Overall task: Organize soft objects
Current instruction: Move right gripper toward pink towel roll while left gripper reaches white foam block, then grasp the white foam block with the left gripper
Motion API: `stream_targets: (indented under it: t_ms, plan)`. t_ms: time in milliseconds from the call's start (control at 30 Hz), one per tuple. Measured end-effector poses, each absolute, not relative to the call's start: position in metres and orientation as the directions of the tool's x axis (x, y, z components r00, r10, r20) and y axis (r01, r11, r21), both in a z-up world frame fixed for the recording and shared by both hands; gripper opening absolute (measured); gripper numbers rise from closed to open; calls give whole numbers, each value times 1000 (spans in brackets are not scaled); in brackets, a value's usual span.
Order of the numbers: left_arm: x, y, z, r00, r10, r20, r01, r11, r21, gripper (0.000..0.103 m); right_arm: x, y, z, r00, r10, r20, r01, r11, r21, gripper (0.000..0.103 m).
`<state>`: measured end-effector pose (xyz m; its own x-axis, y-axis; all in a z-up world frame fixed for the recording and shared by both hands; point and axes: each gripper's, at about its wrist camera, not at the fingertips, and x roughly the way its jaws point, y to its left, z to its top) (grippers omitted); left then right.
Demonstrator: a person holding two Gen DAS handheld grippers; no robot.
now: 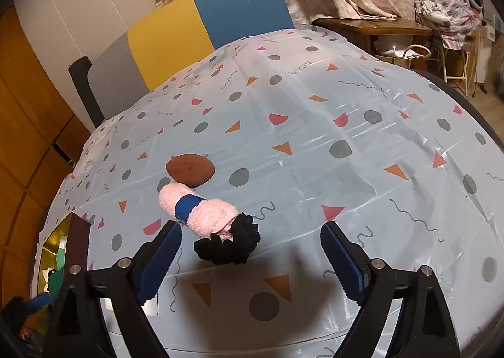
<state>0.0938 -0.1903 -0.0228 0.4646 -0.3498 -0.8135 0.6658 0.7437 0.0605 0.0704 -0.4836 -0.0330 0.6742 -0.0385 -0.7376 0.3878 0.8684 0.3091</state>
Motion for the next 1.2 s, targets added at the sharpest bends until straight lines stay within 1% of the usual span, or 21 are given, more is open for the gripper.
stream_targets:
  t_ms: [133,167,200,233,400,700,933,967,1033,1067,1100,1167,1200]
  plan:
    - [107,-221,-47,411,-311,-857,737,667,111,75,69,-488,-35,670,-22,-742,399,854,335,92]
    - [110,-227,-52,401,-302,-865,756,642,126,77,69,-489,-36,668,-17,-744,400,851,340,92]
    - [113,-232,-57,386,-301,-872,775,619,129,82,70,-490,-37,667,-15,-745,401,849,343,92]
    - [116,-238,-63,358,-304,-883,801,586,122,84,70,-490,-37,665,-16,-746,403,849,342,92]
    - [127,-254,-84,315,-246,-917,853,496,160,89,72,-492,-39,659,-7,-752,406,845,348,92]
    - [150,-270,-99,288,-230,-930,868,472,153,89,72,-498,-42,654,-1,-757,422,830,364,92]
    - [162,-275,-103,302,-236,-924,835,533,137,87,73,-500,-43,648,-8,-761,430,829,358,92]
    - [162,-273,-102,309,-236,-921,829,542,138,85,73,-500,-44,648,-6,-762,432,827,360,92]
    - [161,-268,-100,327,-240,-914,815,561,145,74,72,-501,-44,648,-9,-762,434,826,359,92]
    - [160,-265,-98,356,-229,-906,799,577,168,58,72,-501,-44,648,-9,-761,433,827,359,92]
    - [160,-263,-96,376,-224,-899,786,591,182,52,72,-500,-44,647,-11,-762,433,828,356,92]
    - [161,-254,-91,359,-251,-899,774,618,137,50,73,-500,-44,645,-13,-764,435,828,353,92]
    - [159,-251,-89,355,-266,-896,773,623,121,44,73,-500,-45,644,-13,-765,436,828,352,92]
